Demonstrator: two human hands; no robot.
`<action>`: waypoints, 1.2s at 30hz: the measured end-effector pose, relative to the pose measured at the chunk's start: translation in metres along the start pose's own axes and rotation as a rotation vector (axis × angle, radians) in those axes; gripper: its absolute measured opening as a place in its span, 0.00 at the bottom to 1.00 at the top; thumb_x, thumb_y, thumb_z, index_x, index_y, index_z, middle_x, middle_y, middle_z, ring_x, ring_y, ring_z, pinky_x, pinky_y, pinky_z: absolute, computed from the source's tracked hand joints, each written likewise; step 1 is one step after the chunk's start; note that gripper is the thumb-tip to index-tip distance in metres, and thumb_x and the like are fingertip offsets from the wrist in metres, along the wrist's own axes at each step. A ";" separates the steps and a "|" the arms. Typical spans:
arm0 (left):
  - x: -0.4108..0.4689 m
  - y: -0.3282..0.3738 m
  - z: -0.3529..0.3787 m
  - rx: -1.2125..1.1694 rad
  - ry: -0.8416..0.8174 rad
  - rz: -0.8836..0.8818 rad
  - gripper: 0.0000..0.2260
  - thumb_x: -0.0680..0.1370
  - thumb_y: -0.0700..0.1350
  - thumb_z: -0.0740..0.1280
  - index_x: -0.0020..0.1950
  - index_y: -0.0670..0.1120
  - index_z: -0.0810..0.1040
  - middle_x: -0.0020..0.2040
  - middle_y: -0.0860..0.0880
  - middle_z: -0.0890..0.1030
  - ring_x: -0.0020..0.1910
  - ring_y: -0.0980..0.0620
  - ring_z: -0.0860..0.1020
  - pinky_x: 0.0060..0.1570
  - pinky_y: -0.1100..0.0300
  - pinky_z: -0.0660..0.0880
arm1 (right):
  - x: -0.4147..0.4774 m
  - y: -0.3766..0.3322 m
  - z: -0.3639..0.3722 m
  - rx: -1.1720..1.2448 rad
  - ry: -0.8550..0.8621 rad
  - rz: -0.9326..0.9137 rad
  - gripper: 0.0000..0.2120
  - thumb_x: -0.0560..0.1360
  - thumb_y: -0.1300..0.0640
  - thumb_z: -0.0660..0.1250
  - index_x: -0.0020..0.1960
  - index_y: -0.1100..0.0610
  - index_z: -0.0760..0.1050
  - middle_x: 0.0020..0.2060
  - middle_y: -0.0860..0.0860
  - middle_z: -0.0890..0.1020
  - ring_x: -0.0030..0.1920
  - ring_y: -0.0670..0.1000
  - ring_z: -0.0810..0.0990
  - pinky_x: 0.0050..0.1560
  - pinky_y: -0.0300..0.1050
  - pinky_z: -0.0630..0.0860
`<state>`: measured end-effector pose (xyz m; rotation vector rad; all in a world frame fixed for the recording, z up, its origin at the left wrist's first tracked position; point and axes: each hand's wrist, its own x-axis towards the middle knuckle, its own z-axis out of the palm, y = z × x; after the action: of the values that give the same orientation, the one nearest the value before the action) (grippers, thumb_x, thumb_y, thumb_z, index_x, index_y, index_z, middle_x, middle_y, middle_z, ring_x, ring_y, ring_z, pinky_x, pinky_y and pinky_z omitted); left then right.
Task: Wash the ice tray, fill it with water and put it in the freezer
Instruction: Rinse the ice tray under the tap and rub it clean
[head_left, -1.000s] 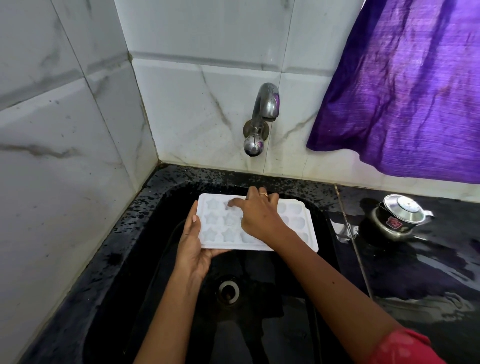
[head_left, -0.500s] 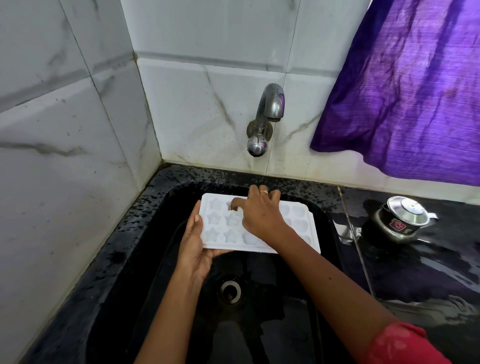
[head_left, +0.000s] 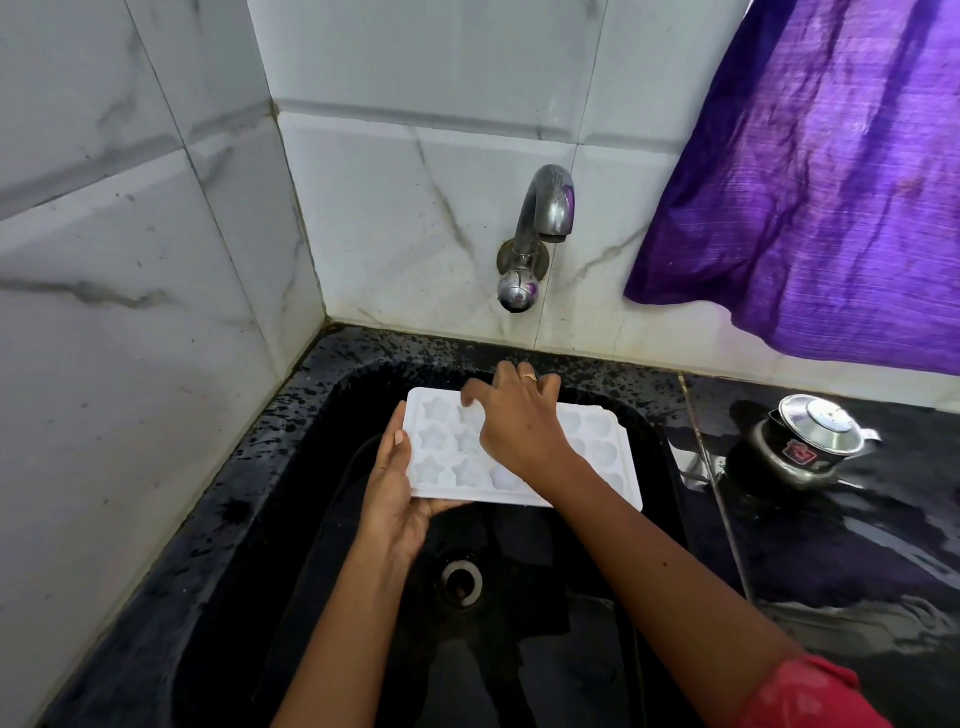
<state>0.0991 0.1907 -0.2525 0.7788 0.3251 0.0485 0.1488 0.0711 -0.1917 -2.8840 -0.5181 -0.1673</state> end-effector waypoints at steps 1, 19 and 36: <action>0.000 -0.001 0.000 -0.013 -0.005 0.005 0.11 0.81 0.49 0.57 0.60 0.58 0.75 0.53 0.53 0.83 0.48 0.50 0.83 0.33 0.51 0.80 | 0.001 -0.003 -0.001 0.018 0.013 -0.015 0.25 0.69 0.69 0.58 0.60 0.49 0.72 0.54 0.55 0.70 0.59 0.57 0.64 0.53 0.51 0.53; -0.006 0.002 0.004 -0.033 0.004 0.042 0.15 0.82 0.46 0.55 0.67 0.53 0.70 0.53 0.51 0.81 0.49 0.50 0.82 0.43 0.48 0.81 | 0.012 -0.019 0.012 0.012 -0.165 -0.069 0.23 0.76 0.63 0.58 0.65 0.42 0.70 0.59 0.56 0.68 0.64 0.58 0.62 0.61 0.55 0.55; 0.007 0.009 -0.014 0.044 0.042 0.061 0.13 0.82 0.50 0.55 0.65 0.56 0.73 0.54 0.52 0.82 0.48 0.49 0.83 0.32 0.48 0.80 | -0.021 0.012 -0.003 0.125 0.138 0.090 0.34 0.66 0.72 0.56 0.63 0.42 0.72 0.45 0.48 0.63 0.56 0.53 0.65 0.44 0.44 0.46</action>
<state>0.1022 0.2076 -0.2571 0.8318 0.3428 0.1149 0.1335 0.0523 -0.1941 -2.7427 -0.3594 -0.3051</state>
